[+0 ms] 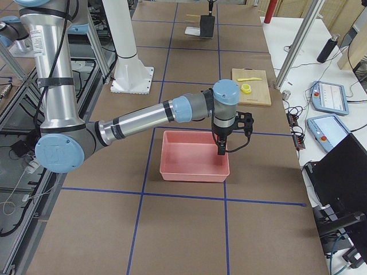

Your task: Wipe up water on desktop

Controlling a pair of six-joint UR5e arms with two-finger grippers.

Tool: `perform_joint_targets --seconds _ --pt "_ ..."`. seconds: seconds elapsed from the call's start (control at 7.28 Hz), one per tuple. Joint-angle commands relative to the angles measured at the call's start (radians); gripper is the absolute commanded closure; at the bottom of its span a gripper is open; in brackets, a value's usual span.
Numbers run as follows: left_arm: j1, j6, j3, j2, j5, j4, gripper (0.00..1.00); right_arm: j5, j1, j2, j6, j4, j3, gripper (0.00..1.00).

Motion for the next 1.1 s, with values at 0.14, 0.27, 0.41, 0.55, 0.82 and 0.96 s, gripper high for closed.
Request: perform_joint_targets --seconds 0.14,0.27,0.41,0.55,0.82,0.96 --pt "0.000 -0.001 -0.012 -0.004 -0.004 0.003 1.00 0.000 0.000 0.001 0.000 0.000 -0.002 0.00" --pt "-0.001 -0.002 -0.024 -0.002 -0.007 0.006 1.00 0.000 0.000 0.003 0.000 0.000 -0.002 0.00" --pt "-0.001 -0.002 -0.027 -0.004 -0.009 0.007 1.00 0.000 0.000 0.002 0.000 0.002 0.000 0.00" --pt "-0.007 -0.002 -0.035 -0.005 -0.017 0.012 1.00 0.003 0.000 0.001 -0.002 0.006 0.000 0.00" --pt "-0.068 -0.008 -0.038 -0.018 -0.104 0.027 1.00 0.003 0.000 0.003 -0.002 0.012 0.000 0.00" --pt "-0.110 -0.027 -0.053 -0.048 -0.154 0.091 1.00 0.002 -0.002 0.011 0.000 0.006 -0.002 0.00"
